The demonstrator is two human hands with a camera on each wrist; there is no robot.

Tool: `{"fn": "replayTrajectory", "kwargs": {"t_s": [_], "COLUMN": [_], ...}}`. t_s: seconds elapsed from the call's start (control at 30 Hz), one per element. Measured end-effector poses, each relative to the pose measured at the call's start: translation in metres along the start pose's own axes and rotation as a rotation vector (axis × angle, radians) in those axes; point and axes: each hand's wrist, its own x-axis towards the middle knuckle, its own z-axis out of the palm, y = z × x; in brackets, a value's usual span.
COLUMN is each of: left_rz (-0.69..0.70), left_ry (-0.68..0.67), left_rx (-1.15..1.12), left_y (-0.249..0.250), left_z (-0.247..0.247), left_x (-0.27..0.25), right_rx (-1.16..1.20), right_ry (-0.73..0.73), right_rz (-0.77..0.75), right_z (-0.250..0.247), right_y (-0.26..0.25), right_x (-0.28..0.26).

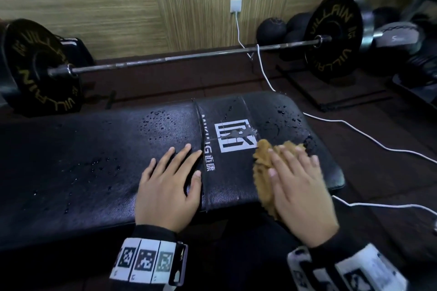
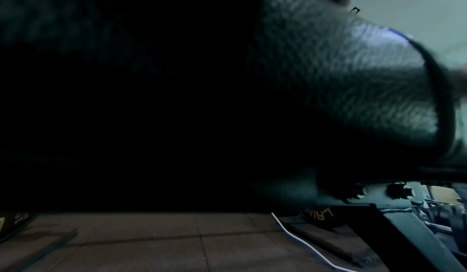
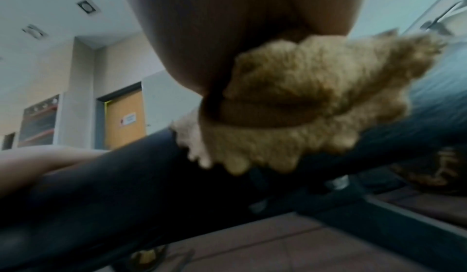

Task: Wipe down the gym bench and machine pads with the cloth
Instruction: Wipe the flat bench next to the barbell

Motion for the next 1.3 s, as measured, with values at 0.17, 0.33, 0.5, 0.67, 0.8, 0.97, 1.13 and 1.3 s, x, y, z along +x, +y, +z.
{"fn": "replayTrajectory", "kwargs": {"t_s": [0.17, 0.33, 0.5, 0.67, 0.8, 0.97, 1.13, 1.3], "left_rz": [0.016, 0.008, -0.004, -0.011, -0.008, -0.007, -0.014, -0.015], "left_ry": [0.018, -0.008, -0.011, -0.009, -0.021, -0.024, -0.013, -0.016], "left_rx": [-0.007, -0.003, 0.007, 0.015, 0.033, 0.029, 0.027, 0.037], "left_y": [0.000, 0.001, 0.001, 0.002, 0.001, 0.001, 0.000, 0.002], "left_z": [0.000, -0.001, -0.002, -0.001, -0.001, -0.001, -0.001, -0.001], "left_x": [0.000, -0.001, -0.002, -0.002, -0.004, -0.005, -0.005, -0.005], "right_rx": [0.038, -0.028, -0.094, -0.053, 0.020, -0.004, -0.063, 0.091], "right_ry": [-0.039, -0.134, -0.079, -0.014, 0.026, -0.112, -0.091, -0.021], "right_rz": [-0.205, -0.198, 0.009, 0.043, -0.057, -0.141, -0.001, 0.191], "right_z": [0.015, 0.016, 0.004, -0.004, 0.008, 0.015, 0.010, -0.002], "right_y": [-0.057, -0.027, 0.037, 0.027, -0.022, -0.016, 0.039, 0.067], "right_x": [-0.005, 0.042, 0.050, 0.009, -0.009, 0.039, 0.061, 0.051]}}
